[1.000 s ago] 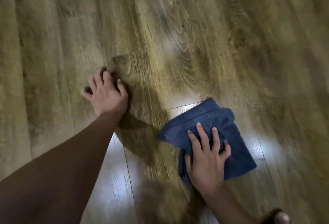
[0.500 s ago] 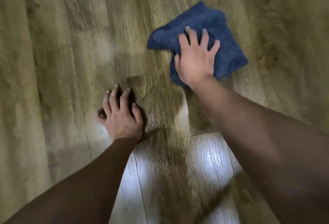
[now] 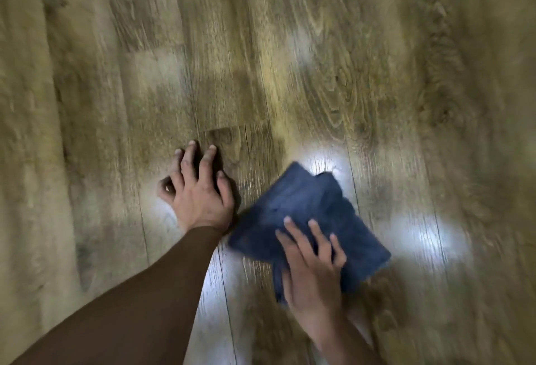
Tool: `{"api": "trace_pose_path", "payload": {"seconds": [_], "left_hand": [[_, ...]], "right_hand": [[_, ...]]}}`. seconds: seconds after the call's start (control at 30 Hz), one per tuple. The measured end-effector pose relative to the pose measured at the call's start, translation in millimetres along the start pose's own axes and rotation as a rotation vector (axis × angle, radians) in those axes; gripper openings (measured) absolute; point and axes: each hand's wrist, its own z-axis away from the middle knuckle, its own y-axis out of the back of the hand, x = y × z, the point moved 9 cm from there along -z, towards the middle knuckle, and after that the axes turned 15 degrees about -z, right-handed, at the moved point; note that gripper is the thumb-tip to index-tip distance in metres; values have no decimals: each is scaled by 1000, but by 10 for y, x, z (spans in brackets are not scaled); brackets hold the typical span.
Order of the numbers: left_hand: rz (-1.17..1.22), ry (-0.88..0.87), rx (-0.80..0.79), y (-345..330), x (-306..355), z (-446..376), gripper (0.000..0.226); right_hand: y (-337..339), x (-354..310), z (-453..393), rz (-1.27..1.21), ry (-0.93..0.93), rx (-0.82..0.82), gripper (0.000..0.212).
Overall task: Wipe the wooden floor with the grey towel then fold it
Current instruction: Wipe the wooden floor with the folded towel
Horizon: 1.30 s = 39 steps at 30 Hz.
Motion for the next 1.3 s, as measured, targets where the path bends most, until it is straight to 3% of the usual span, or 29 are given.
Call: {"api": "trace_pose_path", "payload": {"seconds": [0.1,0.17,0.23,0.3,0.37,0.43,0.57,0.63,0.73,0.8,1.03,1.3], "left_hand": [[4,2,-11,25,7,5,52],[10,3,-26,33,12,10,52],[14,0,-38,44,16,9,52],[18,2,-43,49,11,4,53],[22,3,-31,51,5,8,52],[22,-5,-11,50,19,9,51],[22,-10,5,39,26,3,50],[12,-6,2,31,15,14,50],[13,-1,-4,41,0,32,50],[9,2,-3,45,11,27,50],[0,-1,-31,38,16,12,51],[-33,-8,-32,48,19,2,51]], "right_hand": [[104,-103,316,-410,-67,-115,43],[230,-60,341,-819,-250,-168,39],[364,70,226,-1312,-503,-190,52],[527,331,2,-1523,-688,-194,44],[797,627,-343,-1377,-744,-171,29],[1148,960,-663,-1099,-690,-38,26],[1749,1068,-847,-405,-334,319,45],[1520,766,-734,-60,-164,277,66],[635,625,-509,221,-167,-35,98],[287,675,-449,300,-147,-84,105],[211,627,-851,307,-155,80,94],[449,55,-2766,269,-166,196,80]]}}
